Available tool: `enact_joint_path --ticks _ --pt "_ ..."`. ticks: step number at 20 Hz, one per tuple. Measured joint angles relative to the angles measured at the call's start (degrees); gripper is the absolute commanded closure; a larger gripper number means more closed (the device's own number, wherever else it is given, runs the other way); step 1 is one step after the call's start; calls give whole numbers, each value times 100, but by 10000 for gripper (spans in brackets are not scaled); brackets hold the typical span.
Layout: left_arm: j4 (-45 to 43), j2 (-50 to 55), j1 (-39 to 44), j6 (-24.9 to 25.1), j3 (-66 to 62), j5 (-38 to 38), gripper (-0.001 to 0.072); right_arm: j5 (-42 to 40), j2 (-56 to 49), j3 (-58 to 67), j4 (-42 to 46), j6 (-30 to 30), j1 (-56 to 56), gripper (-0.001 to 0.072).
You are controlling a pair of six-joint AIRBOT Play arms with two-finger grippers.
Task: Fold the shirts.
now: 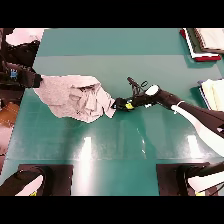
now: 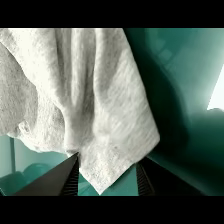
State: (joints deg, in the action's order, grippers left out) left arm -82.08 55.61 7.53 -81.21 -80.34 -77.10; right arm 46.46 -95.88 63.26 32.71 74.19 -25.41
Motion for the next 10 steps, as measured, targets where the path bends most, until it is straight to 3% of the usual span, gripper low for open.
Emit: enact_joint_path --ticks 2,7,10 --pt "2 0 0 -59 0 -2 685 -216 -31 -7 17 -17 -131 702" --pt "2 -2 0 -122 -2 -22 685 -479 186 -24 153 -118 -216 702" --pt "-2 -7 0 -136 -59 39 685 -597 866 -13 81 -256 111 704"
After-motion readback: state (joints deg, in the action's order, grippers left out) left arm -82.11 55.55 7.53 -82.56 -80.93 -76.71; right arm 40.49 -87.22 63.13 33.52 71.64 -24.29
